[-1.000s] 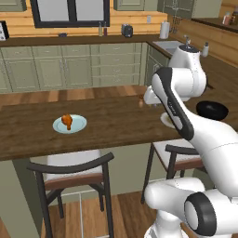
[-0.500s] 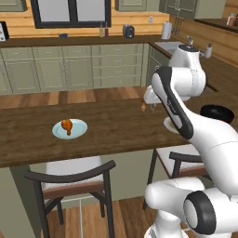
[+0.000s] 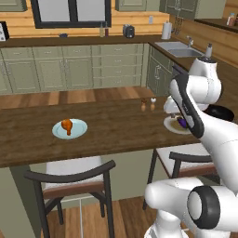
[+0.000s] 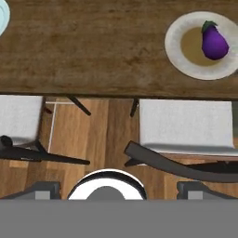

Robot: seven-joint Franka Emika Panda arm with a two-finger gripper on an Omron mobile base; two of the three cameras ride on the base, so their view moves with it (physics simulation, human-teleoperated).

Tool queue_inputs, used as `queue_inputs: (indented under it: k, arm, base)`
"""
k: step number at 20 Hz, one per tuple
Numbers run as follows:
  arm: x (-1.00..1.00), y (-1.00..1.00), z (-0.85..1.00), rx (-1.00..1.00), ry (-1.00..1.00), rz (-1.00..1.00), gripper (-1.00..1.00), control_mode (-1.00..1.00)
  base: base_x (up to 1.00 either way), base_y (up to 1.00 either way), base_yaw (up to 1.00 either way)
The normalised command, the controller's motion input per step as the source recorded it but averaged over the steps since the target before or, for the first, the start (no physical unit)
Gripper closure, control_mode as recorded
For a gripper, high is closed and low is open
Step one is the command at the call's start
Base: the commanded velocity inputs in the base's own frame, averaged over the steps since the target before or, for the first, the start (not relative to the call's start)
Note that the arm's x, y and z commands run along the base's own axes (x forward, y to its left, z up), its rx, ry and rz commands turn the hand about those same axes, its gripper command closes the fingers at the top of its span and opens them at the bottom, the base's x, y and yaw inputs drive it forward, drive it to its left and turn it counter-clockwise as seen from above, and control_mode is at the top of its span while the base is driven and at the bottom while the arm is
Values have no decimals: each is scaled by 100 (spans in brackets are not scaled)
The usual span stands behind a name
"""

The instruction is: Pick the chicken drumstick and eggplant from their plates and place them in the bowl. Then put the bowl in the fridge.

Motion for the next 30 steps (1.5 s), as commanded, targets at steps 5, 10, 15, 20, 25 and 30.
queue_inputs:
  k: [5,10,15,20,25,30]
  arm:
    - [-3,-99,-61,-3,32,-2,-100,-100]
    - [24,-89,-54,-6,30,-5,-100,-100]
    - [78,-62,-38,0,7,0,-100,-100]
    - [95,-36,-11,0,0,0,-100,-100]
    - [82,-11,-27,0,0,0,-100,-100]
    - [61,-3,-61,0,-1,0,-100,-100]
  base:
    - [0,0,0]
    - [0,0,0]
    - [0,0,0]
    - [0,0,0]
    - [0,0,0]
    - [0,0,0]
